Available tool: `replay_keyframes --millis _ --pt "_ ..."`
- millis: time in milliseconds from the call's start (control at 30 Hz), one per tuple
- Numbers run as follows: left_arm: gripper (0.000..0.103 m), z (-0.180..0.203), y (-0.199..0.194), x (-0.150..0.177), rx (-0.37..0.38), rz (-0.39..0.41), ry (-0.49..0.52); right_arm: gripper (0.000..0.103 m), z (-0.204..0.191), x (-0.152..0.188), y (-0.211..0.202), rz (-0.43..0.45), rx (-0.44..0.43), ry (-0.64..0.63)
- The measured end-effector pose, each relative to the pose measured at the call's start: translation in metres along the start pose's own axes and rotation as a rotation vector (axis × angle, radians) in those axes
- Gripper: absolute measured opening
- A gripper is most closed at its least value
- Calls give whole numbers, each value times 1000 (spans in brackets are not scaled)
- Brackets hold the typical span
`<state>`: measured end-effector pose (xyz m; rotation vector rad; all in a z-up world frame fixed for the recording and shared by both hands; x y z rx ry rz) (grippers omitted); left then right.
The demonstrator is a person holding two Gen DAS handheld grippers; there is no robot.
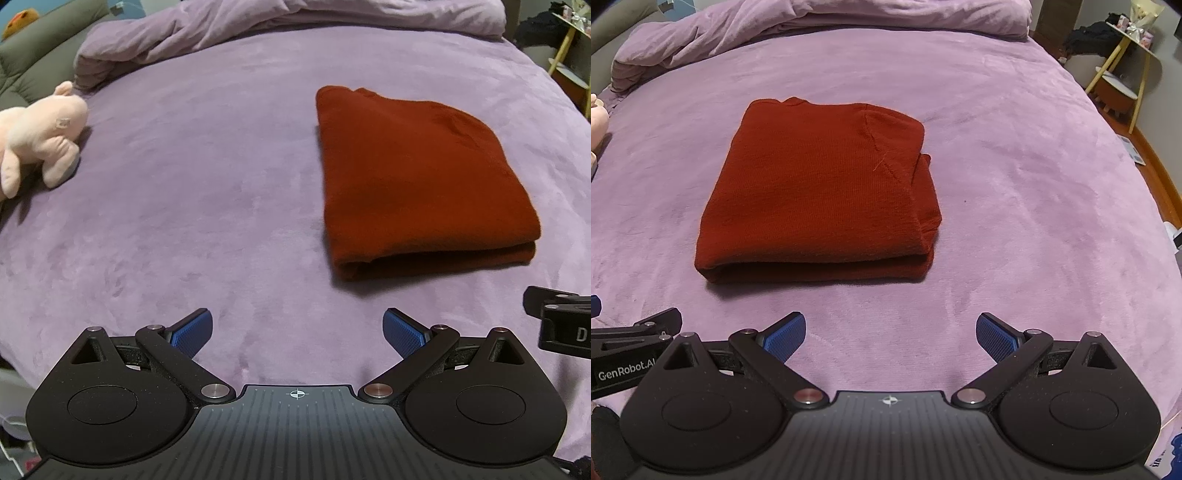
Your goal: Fold small clothes
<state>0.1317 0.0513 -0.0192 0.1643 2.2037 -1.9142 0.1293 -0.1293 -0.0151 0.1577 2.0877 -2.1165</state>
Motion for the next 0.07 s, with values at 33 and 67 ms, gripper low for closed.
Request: replay_keyframes --millis 33,67 --pt "101 1 0 0 1 1 1 99 0 0 0 -1 1 0" --pt "101 2 0 0 0 2 3 99 1 0 0 -1 2 2"
Point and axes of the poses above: each gripper's, at about its wrist camera, not at the fingertips, and y roughly the way its jaws point, z to its right, x to its underside, the point moved 4 cm from there along y, roughly the way its jaws point, and after that the axes turned 14 degrees about -z, right-handed, at the moved point
